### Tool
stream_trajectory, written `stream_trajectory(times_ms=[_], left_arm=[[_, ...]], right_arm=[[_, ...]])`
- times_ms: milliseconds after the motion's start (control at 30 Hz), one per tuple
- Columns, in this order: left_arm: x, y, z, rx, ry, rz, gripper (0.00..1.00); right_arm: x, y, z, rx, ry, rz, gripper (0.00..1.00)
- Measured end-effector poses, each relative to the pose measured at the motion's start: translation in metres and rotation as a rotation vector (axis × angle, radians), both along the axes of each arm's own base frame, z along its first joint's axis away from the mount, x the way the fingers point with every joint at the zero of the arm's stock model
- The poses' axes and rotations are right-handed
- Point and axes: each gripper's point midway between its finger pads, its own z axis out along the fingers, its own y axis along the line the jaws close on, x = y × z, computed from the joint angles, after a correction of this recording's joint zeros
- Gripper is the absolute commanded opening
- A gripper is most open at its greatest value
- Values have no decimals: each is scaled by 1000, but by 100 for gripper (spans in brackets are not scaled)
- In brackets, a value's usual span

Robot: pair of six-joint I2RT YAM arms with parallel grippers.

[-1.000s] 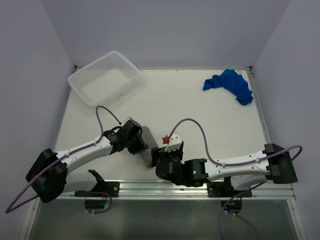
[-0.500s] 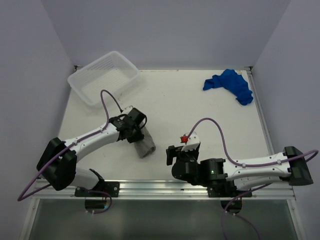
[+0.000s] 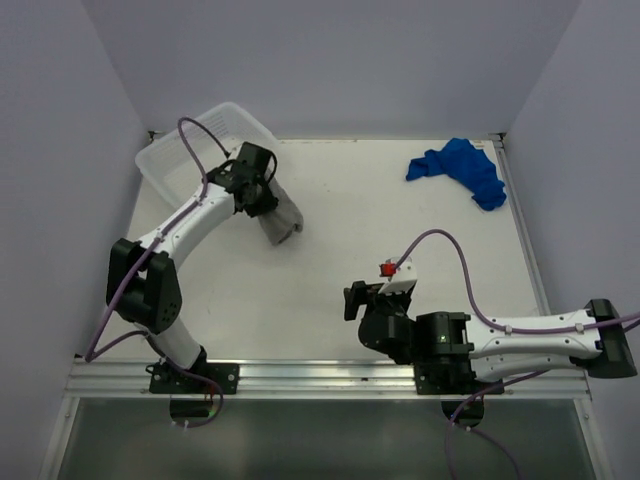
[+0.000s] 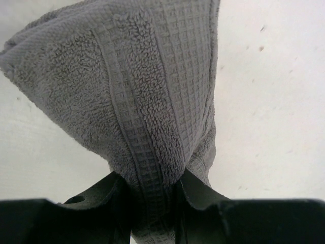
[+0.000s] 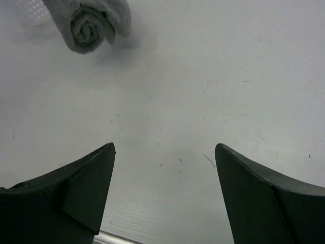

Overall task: Roll the towels
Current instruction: Place the rolled towel into the container

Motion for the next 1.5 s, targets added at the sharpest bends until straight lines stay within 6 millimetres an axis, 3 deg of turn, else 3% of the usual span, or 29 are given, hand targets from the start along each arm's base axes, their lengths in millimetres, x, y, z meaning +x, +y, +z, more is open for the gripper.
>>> stream_trajectory(times_ms=[167, 300, 433, 600, 733, 833, 1267, 1500], left_arm=[[60, 11, 55, -32, -121, 25, 0], [90, 44, 78, -26, -165, 79, 0], [119, 87, 87, -28, -180, 139, 0], [157, 145, 84, -36, -175, 210, 0], [181, 172, 73, -62, -171, 240, 0], [189, 180, 57, -84, -150, 248, 0], [219, 161, -29, -213, -59, 247, 0], [238, 154, -51, -279, -81, 259, 0]], right_arm=[[13, -12, 0, -24, -7, -54, 83], [24, -19, 1, -48, -2, -84, 83], [33, -20, 4, -73, 7, -107, 83], [39, -13, -2, -126, 27, -102, 83], [42, -11, -12, -164, 50, -99, 83], [48, -12, -19, -189, 74, -108, 83], [76, -17, -39, -246, 159, -149, 83], [85, -11, -63, -285, 224, -136, 83]])
